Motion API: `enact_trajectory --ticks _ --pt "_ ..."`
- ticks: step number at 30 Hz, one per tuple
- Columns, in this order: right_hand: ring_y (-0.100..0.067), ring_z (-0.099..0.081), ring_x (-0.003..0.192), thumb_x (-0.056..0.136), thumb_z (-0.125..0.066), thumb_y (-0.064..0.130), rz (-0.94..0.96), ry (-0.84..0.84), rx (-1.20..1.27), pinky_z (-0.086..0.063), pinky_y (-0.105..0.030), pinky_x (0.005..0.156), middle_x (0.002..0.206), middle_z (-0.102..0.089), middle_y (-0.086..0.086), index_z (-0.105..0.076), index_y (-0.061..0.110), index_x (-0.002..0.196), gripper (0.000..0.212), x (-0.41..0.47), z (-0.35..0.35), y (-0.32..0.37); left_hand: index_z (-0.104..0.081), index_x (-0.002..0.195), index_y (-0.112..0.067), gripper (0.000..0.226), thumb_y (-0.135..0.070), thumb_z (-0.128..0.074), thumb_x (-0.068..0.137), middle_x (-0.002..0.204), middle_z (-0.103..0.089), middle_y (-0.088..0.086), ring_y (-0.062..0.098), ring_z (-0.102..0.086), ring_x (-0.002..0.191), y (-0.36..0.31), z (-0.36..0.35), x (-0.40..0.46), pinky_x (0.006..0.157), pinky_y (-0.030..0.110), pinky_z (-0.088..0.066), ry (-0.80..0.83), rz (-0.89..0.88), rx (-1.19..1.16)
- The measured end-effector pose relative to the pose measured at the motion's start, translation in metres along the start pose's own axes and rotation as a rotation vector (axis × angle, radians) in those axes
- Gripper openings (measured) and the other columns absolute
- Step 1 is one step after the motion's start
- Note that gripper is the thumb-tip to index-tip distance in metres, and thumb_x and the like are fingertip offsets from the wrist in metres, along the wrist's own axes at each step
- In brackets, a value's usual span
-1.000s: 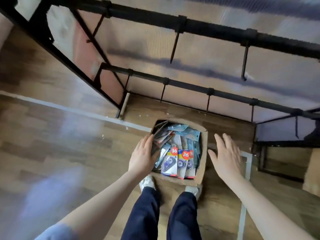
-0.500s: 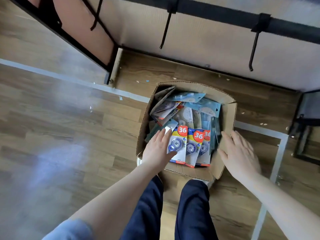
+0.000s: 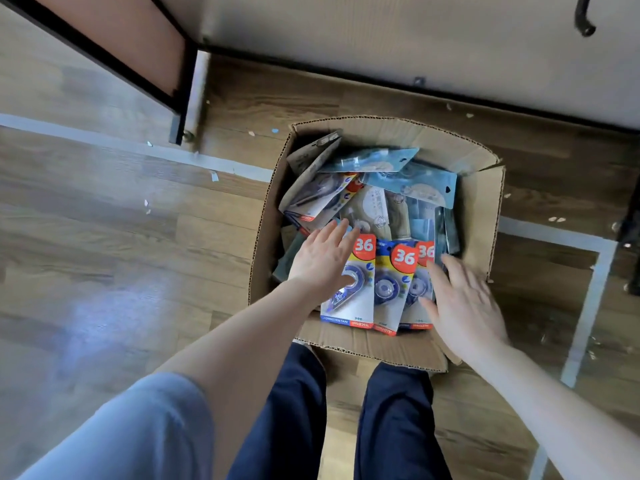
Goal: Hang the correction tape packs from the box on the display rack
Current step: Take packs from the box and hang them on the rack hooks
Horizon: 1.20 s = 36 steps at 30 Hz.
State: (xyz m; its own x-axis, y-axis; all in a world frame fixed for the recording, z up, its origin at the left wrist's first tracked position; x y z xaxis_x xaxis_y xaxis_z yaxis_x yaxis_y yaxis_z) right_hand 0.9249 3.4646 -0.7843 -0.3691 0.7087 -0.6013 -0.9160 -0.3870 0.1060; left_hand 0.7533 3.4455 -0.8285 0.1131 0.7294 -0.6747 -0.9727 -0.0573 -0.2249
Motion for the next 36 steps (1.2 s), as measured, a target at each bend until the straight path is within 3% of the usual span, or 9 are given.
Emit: enact_trajectory --ticks 5,9,13,18,21,24,27,33,36 --pt "-0.045 -0.042 0.129 0.073 -0.078 0.025 0.053 -0.073 -0.055 -0.035 -0.057 0.105 0.140 -0.040 -0.030 -0.054 0.001 0.129 0.065 0.016 -0.008 -0.002 -0.006 0.152 -0.020 0.092 -0.047 -0.064 0.086 0.159 -0.003 0.012 0.029 -0.007 0.146 0.004 -0.010 0.010 0.117 0.038 -0.013 0.031 0.034 0.016" --pt "-0.045 -0.032 0.135 0.075 -0.076 0.031 0.034 -0.103 -0.083 -0.027 -0.055 0.109 0.147 -0.028 -0.030 -0.050 0.003 0.133 0.069 0.032 -0.007 -0.004 -0.023 0.147 -0.020 0.088 -0.047 -0.071 0.079 0.155 -0.011 0.011 0.030 -0.016 0.141 0.012 -0.012 0.013 0.113 0.039 -0.021 0.010 0.075 -0.014" --pt "-0.042 -0.020 0.141 0.080 -0.069 0.042 -0.007 -0.092 -0.086 -0.016 -0.052 0.114 0.152 -0.017 -0.028 -0.048 0.006 0.135 0.069 0.047 -0.015 -0.005 -0.024 0.147 -0.022 0.094 -0.051 -0.075 0.074 0.153 -0.015 0.007 0.029 -0.021 0.137 0.017 -0.012 0.015 0.111 0.039 -0.026 -0.016 0.088 -0.029" --pt "-0.041 -0.014 0.142 0.078 -0.065 0.054 -0.074 -0.098 0.003 -0.011 -0.052 0.114 0.154 -0.012 -0.025 -0.058 0.011 0.119 0.060 0.054 -0.022 -0.006 -0.028 0.145 -0.024 0.096 -0.057 -0.076 0.068 0.151 -0.018 0.007 0.030 -0.026 0.134 0.018 -0.010 0.020 0.108 0.041 -0.029 -0.025 0.080 0.007" --pt "-0.041 -0.016 0.141 0.076 -0.072 0.047 -0.096 -0.121 0.076 -0.013 -0.053 0.113 0.154 -0.014 -0.025 -0.060 0.010 0.109 0.051 0.054 -0.021 -0.007 -0.029 0.144 -0.025 0.096 -0.057 -0.076 0.067 0.151 -0.018 0.008 0.031 -0.025 0.135 0.018 -0.010 0.021 0.109 0.041 -0.029 -0.029 0.079 0.007" --pt "-0.043 -0.026 0.136 0.075 -0.077 0.032 -0.121 -0.172 0.173 -0.021 -0.052 0.112 0.150 -0.024 -0.025 -0.063 0.007 0.097 0.036 0.053 -0.015 -0.009 -0.016 0.150 -0.033 0.101 -0.057 -0.074 0.070 0.153 -0.014 0.011 0.032 -0.022 0.137 0.018 -0.013 0.023 0.109 0.041 -0.028 0.001 0.058 0.036" --pt "-0.040 -0.034 0.131 0.076 -0.077 0.022 -0.154 -0.200 0.293 -0.029 -0.046 0.106 0.147 -0.032 -0.019 -0.063 0.007 0.082 0.021 0.051 -0.011 -0.014 -0.016 0.150 -0.036 0.102 -0.057 -0.075 0.069 0.152 -0.013 0.012 0.032 -0.021 0.138 0.018 -0.011 0.025 0.109 0.041 -0.028 0.023 0.053 0.049" --pt "-0.031 -0.033 0.134 0.078 -0.073 0.013 -0.206 -0.178 0.508 -0.031 -0.038 0.104 0.149 -0.032 -0.012 -0.066 0.007 0.088 0.013 0.041 -0.008 -0.028 -0.033 0.137 -0.024 0.087 -0.051 -0.078 0.068 0.150 -0.015 0.013 0.030 -0.022 0.135 0.008 -0.002 0.023 0.109 0.038 -0.026 -0.011 0.028 0.046" --pt "-0.028 -0.042 0.125 0.081 -0.069 0.009 -0.194 -0.192 0.593 -0.035 -0.034 0.094 0.138 -0.044 -0.011 -0.059 0.006 0.084 0.011 0.032 0.000 -0.031 -0.035 0.135 -0.017 0.083 -0.049 -0.077 0.070 0.152 -0.016 0.015 0.029 -0.023 0.137 0.002 0.001 0.015 0.112 0.037 -0.023 -0.061 -0.011 0.056"
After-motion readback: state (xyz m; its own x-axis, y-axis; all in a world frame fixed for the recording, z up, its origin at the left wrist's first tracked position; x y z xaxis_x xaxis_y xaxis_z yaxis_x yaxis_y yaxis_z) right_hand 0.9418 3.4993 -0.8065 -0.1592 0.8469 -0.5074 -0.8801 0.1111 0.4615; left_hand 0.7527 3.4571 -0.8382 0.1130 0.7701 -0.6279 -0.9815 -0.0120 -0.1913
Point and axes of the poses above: each hand's wrist, its own x-axis towards the middle knuckle, its own z-axis out of the back of the hand, y = z × x, the point moved 10 cm from there along x, towards the middle knuckle
